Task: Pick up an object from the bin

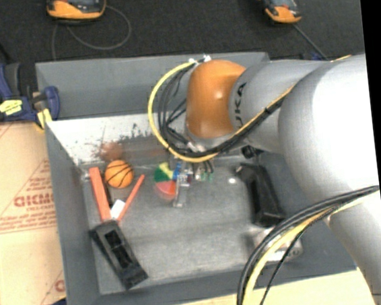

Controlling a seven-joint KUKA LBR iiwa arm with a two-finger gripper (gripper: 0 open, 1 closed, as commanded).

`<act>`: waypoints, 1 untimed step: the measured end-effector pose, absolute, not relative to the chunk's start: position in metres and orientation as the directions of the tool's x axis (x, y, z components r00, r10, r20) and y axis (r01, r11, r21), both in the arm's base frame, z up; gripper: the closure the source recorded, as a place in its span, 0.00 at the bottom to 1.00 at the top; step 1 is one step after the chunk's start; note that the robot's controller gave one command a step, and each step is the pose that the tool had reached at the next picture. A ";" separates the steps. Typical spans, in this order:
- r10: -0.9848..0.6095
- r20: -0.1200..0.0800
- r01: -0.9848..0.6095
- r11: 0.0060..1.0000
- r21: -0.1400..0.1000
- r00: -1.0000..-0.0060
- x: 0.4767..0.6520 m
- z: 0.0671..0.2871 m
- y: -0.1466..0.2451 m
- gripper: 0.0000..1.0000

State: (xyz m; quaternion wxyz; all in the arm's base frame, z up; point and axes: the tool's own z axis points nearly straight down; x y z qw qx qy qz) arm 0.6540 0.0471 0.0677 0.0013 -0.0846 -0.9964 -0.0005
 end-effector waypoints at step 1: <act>0.224 0.006 0.224 0.975 0.000 -0.975 0.654 0.071 0.053 1.00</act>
Offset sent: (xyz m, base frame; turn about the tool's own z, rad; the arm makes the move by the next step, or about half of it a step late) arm 0.0000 0.0000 0.0000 0.0000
